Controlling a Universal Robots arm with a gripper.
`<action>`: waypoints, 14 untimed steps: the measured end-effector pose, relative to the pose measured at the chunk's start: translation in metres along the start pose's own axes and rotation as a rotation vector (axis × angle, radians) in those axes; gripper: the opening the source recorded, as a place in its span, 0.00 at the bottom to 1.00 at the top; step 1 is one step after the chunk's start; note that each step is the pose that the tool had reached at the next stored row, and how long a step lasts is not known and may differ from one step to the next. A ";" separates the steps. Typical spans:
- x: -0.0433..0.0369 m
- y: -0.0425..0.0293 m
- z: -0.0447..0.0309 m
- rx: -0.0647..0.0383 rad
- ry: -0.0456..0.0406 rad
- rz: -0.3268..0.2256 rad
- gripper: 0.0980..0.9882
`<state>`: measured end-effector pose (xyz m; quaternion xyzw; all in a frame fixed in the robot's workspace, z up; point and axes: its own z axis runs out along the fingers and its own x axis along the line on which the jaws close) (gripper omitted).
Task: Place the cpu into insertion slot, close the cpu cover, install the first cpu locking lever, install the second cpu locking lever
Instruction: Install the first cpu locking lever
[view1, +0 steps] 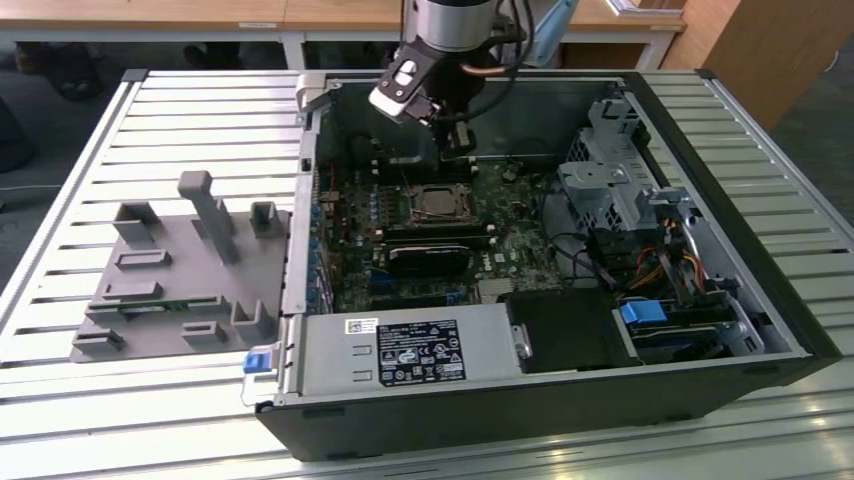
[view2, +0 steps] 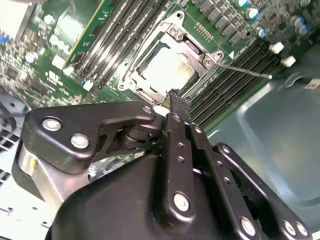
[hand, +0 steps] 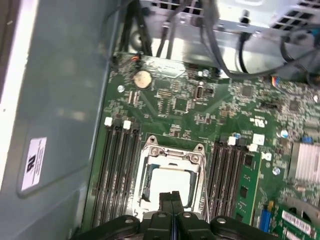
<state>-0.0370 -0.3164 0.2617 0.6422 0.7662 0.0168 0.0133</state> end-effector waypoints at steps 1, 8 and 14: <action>0.0000 0.0000 0.0000 0.000 0.0007 -0.019 0.01; 0.0000 0.0000 0.0001 0.003 0.0005 -0.138 0.01; 0.0000 0.0000 0.0001 0.010 -0.0027 -0.222 0.01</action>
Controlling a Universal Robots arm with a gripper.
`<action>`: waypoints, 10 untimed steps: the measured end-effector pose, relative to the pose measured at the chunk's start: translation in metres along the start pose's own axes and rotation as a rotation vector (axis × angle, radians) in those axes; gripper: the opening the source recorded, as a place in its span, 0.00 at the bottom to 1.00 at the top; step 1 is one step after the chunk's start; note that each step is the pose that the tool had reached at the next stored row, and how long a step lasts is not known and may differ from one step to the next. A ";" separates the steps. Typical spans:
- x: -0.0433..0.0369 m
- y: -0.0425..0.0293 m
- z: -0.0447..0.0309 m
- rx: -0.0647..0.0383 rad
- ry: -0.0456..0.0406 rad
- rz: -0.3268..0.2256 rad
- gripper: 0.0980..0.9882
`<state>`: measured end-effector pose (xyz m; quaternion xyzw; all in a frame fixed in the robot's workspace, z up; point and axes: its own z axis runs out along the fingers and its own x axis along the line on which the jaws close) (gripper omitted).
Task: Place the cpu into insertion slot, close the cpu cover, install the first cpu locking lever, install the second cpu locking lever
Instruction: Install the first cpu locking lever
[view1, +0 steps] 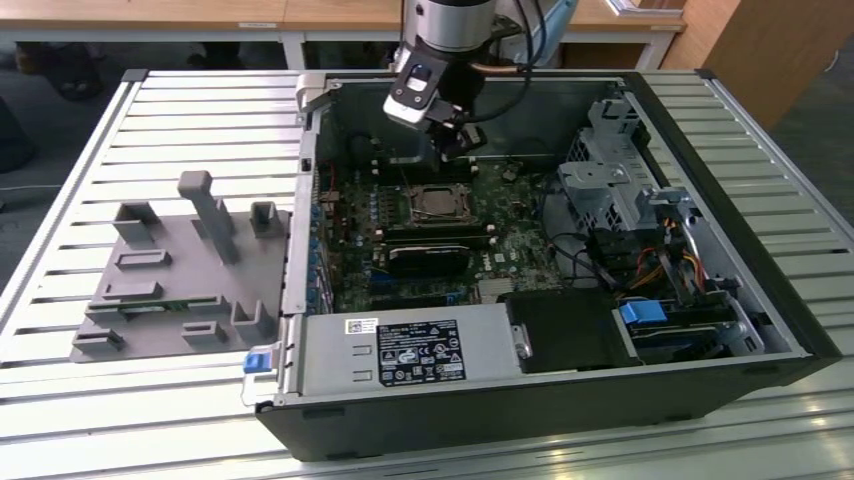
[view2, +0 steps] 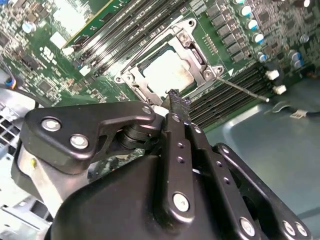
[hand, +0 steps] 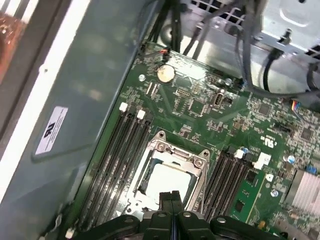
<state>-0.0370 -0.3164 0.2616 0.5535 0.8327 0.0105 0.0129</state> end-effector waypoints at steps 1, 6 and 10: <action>0.0000 0.0000 0.0001 0.000 0.0005 -0.017 0.01; 0.0000 0.0000 0.0005 0.000 0.0036 -0.108 0.01; 0.0000 0.0000 0.0007 0.000 0.0060 -0.180 0.01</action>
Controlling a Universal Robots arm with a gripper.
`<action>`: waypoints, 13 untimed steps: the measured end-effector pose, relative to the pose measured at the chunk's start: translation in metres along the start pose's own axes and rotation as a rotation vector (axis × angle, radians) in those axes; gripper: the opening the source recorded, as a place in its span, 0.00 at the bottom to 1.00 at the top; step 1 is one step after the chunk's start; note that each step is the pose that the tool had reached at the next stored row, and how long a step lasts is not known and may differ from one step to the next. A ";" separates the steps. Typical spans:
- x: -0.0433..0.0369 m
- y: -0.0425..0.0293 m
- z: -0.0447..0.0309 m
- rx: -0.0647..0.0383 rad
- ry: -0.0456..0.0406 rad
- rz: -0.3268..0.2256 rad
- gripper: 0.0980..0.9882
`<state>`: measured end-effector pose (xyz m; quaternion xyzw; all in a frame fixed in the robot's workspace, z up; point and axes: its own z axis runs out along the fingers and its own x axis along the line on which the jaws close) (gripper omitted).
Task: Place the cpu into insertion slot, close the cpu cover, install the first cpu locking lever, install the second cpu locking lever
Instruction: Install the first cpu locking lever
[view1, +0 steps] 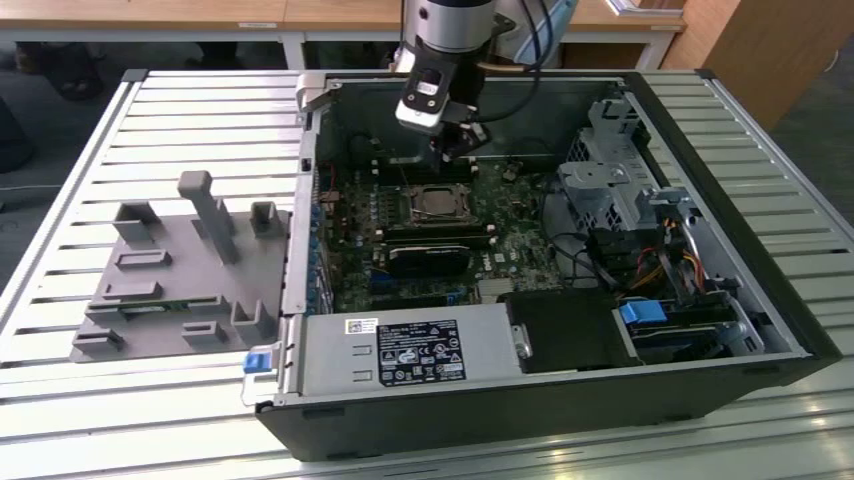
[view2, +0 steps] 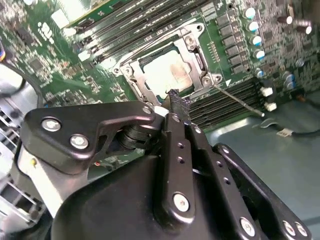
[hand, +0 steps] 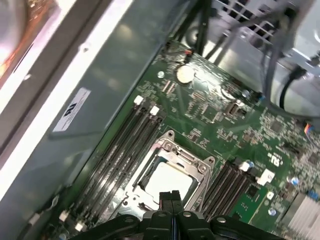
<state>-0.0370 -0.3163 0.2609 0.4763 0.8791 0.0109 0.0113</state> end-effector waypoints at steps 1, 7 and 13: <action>0.0000 0.0000 0.0001 0.000 0.0006 -0.018 0.01; 0.0000 0.0000 0.0004 -0.001 0.0039 -0.127 0.01; 0.0000 0.0000 0.0007 -0.002 0.0072 -0.237 0.01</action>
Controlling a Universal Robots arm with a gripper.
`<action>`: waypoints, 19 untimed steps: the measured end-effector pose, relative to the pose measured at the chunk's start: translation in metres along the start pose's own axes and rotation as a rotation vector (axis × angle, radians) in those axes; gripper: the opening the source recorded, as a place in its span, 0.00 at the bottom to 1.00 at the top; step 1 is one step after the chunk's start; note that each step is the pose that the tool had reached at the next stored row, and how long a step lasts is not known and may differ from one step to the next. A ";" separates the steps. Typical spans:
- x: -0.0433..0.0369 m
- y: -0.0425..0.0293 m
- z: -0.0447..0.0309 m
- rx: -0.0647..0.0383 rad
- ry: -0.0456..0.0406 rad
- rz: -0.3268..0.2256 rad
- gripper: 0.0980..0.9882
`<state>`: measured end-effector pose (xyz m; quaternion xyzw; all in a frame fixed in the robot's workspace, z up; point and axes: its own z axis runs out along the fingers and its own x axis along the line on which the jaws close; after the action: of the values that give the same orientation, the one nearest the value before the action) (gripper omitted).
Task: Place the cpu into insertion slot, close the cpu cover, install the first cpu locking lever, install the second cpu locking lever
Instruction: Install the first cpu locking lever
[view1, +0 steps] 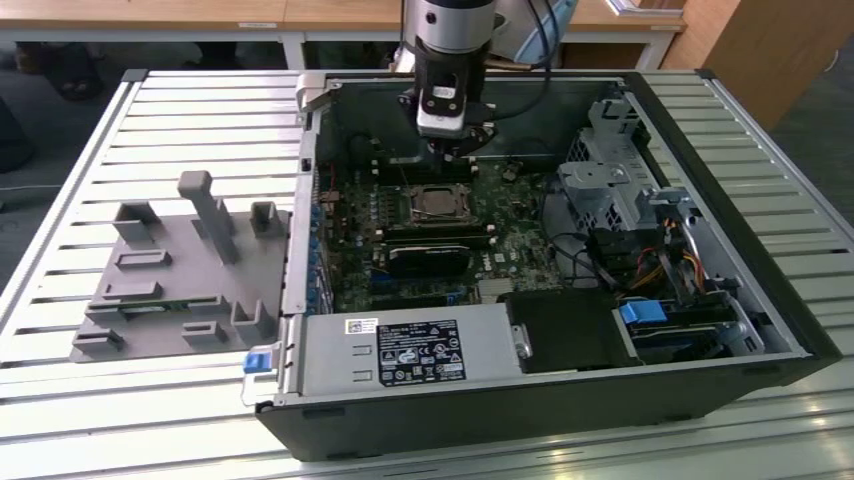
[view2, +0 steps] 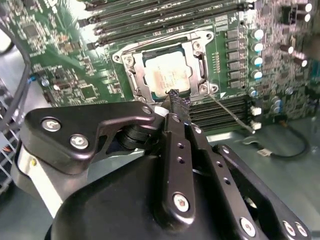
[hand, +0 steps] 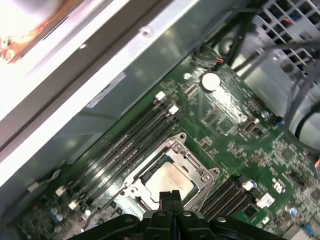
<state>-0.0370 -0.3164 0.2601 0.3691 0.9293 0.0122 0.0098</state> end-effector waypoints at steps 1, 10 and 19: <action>0.0000 0.0000 0.0001 0.000 0.0005 -0.018 0.01; 0.0000 0.0000 0.0002 -0.002 0.0054 -0.181 0.01; 0.0000 0.0000 0.0003 -0.003 0.0103 -0.345 0.01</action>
<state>-0.0370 -0.3164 0.2599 0.2038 0.9789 0.0137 0.0076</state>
